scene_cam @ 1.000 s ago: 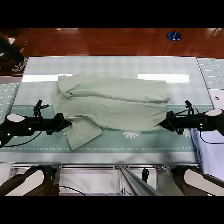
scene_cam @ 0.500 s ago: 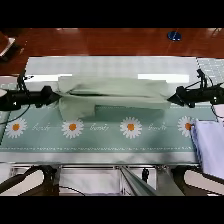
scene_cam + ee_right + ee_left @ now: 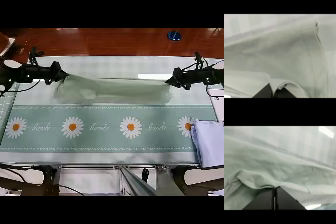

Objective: Fold the shirts.

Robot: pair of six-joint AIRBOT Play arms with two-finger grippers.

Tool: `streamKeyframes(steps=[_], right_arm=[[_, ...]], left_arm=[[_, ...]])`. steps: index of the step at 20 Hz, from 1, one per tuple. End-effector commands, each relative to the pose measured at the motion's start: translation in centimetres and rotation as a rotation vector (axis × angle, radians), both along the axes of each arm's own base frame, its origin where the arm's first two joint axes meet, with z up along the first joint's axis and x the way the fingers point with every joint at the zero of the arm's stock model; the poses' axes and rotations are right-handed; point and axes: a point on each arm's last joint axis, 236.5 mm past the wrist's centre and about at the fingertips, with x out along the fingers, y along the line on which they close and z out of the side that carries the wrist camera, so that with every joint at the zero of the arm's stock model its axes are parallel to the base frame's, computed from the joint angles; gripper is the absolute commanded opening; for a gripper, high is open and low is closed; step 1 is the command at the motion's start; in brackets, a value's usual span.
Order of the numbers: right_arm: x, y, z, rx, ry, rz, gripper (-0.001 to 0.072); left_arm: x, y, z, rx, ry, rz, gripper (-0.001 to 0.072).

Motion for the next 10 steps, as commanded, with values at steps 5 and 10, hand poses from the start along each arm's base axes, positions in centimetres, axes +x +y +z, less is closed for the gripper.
streamKeyframes(steps=[5,10], right_arm=[[3.8,-1.5,-2.8,0.012,-0.015,-0.047,0.0415],[1.2,-10.0,0.7,-0.08,-0.008,-0.111,0.0415]], left_arm=[[1.1,-0.2,-4.2,-0.03,0.102,-0.045,0.0509],[-4.2,9.7,-2.4,0.133,0.249,-0.048,0.0508]])
